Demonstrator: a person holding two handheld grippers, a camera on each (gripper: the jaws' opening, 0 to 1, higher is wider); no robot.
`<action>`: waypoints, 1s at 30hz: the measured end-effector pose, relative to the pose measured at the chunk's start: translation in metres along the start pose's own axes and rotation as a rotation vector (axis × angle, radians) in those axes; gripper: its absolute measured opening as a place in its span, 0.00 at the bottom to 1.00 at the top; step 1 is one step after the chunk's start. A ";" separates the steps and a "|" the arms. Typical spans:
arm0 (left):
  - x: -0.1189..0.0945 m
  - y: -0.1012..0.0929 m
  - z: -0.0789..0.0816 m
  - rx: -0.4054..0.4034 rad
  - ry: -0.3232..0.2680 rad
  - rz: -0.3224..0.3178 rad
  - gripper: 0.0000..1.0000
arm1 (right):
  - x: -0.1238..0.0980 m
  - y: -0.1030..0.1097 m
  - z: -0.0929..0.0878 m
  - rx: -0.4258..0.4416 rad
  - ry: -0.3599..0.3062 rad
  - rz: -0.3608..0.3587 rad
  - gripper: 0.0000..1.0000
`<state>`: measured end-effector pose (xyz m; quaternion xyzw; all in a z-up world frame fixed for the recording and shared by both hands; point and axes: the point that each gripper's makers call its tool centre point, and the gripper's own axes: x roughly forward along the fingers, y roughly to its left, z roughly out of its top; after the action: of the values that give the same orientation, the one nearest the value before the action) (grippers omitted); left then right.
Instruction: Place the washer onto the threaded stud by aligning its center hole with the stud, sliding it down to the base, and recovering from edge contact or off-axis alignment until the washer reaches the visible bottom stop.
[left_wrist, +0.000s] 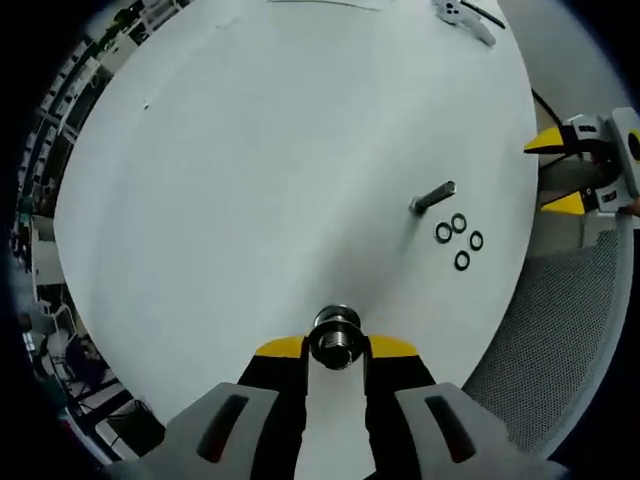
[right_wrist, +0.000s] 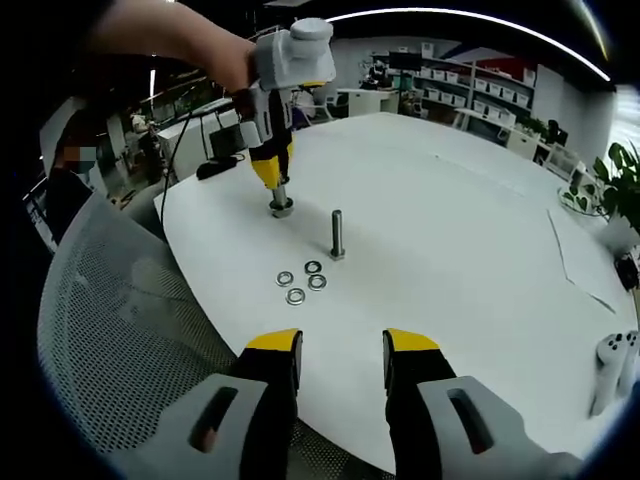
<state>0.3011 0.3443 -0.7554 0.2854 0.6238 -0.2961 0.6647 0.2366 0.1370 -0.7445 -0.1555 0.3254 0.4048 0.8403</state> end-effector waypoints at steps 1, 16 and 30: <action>0.002 0.000 0.000 -0.003 -0.005 0.003 0.19 | 0.000 0.000 0.000 0.000 -0.001 -0.002 0.35; 0.020 -0.002 -0.002 -0.020 -0.079 0.025 0.19 | 0.001 0.001 -0.002 -0.007 0.012 0.002 0.35; 0.016 -0.002 -0.001 -0.092 -0.174 0.023 0.19 | 0.001 0.006 -0.004 -0.017 0.027 0.022 0.35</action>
<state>0.2995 0.3429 -0.7711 0.2351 0.5733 -0.2832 0.7320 0.2310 0.1393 -0.7486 -0.1644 0.3348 0.4146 0.8301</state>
